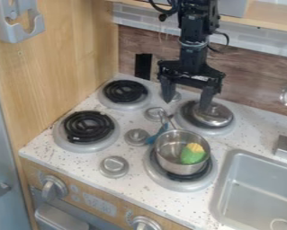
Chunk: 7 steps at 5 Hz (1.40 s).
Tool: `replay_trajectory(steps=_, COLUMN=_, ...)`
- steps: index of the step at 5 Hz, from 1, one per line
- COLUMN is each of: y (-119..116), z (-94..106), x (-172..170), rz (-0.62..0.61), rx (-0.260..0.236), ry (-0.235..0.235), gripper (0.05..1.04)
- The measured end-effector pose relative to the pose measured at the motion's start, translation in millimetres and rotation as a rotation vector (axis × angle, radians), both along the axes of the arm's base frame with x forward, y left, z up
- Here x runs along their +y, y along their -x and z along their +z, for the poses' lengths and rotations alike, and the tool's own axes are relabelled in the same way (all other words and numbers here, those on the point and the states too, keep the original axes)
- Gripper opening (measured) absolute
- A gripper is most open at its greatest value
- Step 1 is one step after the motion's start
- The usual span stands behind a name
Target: Moved the silver lid from the upper right burner to the lower left burner
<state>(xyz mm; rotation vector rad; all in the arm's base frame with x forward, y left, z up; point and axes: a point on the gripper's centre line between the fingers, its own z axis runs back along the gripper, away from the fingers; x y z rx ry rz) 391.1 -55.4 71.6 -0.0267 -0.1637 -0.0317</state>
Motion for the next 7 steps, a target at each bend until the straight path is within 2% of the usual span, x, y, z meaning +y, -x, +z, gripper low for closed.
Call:
replay_trajectory(steps=1, y=4, z=-18.0, x=1, rz=0.003, rx=0.049, ry=-0.003, gripper=0.998)
replay_trajectory(steps=2, y=-9, z=-26.4, x=-2, rz=-0.017, rx=0.039, ry=0.018, gripper=0.998)
replay_trajectory(steps=3, y=-24, z=-32.3, x=-3, rz=-0.064, rx=0.006, ry=0.039, gripper=0.998)
replay_trajectory(steps=4, y=-48, z=-46.2, x=0, rz=-0.065, rx=-0.082, ry=0.007, gripper=0.998)
replay_trajectory(steps=5, y=-74, z=-66.6, x=0, rz=-0.06, rx=-0.225, ry=-0.038, gripper=0.998)
replay_trajectory(steps=6, y=-103, z=-72.2, x=4, rz=-0.023, rx=-0.311, ry=-0.07, gripper=0.998)
replay_trajectory(steps=7, y=-129, z=-76.6, x=0, rz=-0.011, rx=-0.354, ry=-0.064, gripper=0.998)
